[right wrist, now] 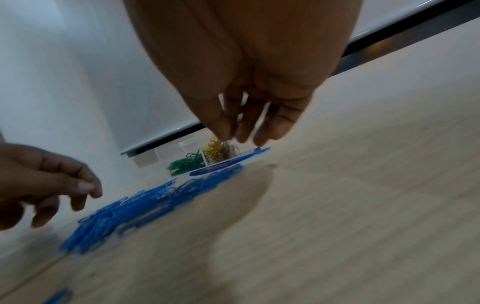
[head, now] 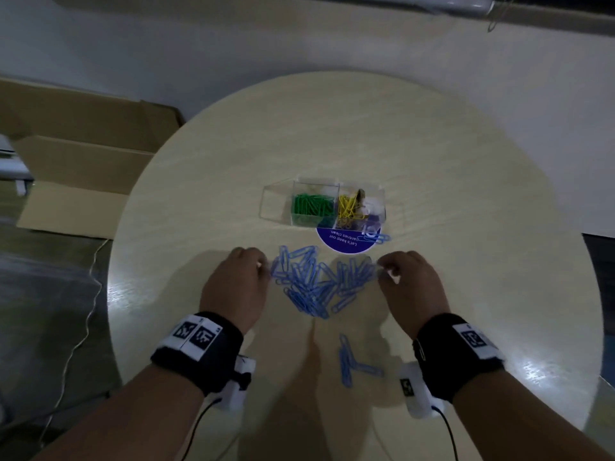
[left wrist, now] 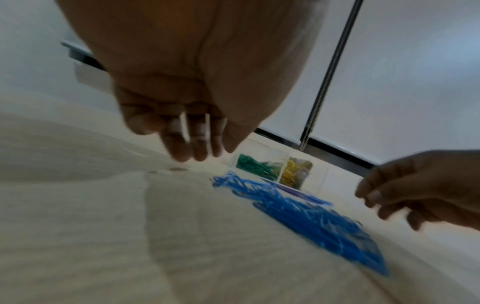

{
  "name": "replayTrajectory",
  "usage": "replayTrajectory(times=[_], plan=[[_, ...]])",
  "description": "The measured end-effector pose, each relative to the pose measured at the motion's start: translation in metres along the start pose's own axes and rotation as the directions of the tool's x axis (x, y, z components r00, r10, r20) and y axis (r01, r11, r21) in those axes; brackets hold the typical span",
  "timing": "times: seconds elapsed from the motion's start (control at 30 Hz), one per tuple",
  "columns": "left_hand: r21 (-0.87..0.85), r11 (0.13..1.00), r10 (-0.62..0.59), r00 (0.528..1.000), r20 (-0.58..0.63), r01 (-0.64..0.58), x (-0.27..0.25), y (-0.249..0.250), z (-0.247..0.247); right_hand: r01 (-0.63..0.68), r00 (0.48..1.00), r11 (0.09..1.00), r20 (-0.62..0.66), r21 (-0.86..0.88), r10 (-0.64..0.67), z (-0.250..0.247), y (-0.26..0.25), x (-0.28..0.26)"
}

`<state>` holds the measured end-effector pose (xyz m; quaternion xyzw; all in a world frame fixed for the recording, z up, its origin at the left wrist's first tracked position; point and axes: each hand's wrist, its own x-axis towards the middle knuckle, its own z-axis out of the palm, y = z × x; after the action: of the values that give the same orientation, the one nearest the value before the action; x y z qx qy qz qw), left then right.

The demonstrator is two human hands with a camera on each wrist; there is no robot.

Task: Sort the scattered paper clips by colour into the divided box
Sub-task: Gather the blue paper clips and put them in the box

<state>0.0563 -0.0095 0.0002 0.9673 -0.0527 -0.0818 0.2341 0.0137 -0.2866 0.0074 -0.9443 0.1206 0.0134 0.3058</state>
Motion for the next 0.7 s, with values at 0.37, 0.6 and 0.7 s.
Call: replayTrajectory(times=[0.37,0.6,0.7], plan=[[0.098,0.995,-0.049,0.989,0.141,0.036,0.008,0.061,0.034,0.060,0.974,0.966,0.229,-0.253,-0.001,0.036,-0.030,-0.003],[-0.017,0.997,-0.076,0.995,0.068,0.077,-0.006,0.034,0.023,-0.108,0.993,0.992,0.046,-0.064,0.111,0.019,-0.014,-0.007],[0.051,0.994,-0.097,0.993,0.072,0.094,-0.002,0.041,0.024,-0.032,0.988,0.975,0.138,-0.222,0.064,0.026,-0.018,-0.004]])
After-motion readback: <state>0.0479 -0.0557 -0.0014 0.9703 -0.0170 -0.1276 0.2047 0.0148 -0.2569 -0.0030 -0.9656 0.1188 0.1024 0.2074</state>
